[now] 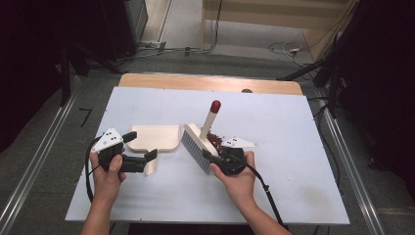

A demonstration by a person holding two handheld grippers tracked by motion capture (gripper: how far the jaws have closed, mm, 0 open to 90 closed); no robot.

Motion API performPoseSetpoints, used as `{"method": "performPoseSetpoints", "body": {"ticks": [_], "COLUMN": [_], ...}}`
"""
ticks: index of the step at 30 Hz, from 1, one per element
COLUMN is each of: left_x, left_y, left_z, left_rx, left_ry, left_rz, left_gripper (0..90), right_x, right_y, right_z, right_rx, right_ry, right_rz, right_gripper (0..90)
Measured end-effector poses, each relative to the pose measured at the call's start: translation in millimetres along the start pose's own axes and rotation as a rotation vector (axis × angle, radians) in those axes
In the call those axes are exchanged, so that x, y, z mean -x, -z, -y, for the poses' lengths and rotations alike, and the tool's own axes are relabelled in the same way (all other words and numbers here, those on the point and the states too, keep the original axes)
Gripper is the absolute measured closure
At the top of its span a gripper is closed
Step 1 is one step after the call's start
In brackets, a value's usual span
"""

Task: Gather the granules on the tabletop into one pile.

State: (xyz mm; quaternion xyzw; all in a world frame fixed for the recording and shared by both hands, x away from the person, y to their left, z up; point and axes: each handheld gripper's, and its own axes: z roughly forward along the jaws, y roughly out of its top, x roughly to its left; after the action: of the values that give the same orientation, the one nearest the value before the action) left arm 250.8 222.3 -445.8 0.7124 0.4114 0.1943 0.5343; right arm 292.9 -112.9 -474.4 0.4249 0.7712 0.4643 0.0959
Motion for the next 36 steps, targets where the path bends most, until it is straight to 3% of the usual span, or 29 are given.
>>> {"method": "performPoseSetpoints", "body": {"ticks": [4, 14, 22, 25, 30, 36], "left_x": [0.3, 2.2, 2.2, 1.7, 1.6, 3.6], "left_y": [-0.1, -1.7, -1.8, -1.4, -2.1, -3.5], "left_z": [0.0, -0.5, -0.9, -1.2, -1.9, -2.0], "left_rx": [0.001, 0.0, 0.0, 0.001, 0.002, 0.0], "left_ry": [0.001, -0.001, -0.002, -0.001, 0.002, -0.001], "left_rz": [0.0, 0.004, 0.006, 0.006, 0.011, 0.014], "left_gripper": [0.0, 0.0, 0.0, 0.0, 0.0, 0.0], "right_x": [8.8, 38.4, 51.1, 51.7, 39.8, 19.1], "right_y": [0.7, 17.8, 26.3, 29.3, 28.7, -4.0], "right_z": [0.1, 3.5, 4.8, 2.8, -8.4, -19.4], "right_rx": [0.01, 0.048, 0.054, 0.077, 0.12, 0.094], "right_ry": [-0.007, -0.04, -0.057, -0.074, -0.057, -0.082], "right_rz": [0.064, 0.152, 0.18, 0.134, 0.104, 0.094], "right_gripper": [66.5, 66.4, 66.4, 66.5, 66.5, 66.5]}}
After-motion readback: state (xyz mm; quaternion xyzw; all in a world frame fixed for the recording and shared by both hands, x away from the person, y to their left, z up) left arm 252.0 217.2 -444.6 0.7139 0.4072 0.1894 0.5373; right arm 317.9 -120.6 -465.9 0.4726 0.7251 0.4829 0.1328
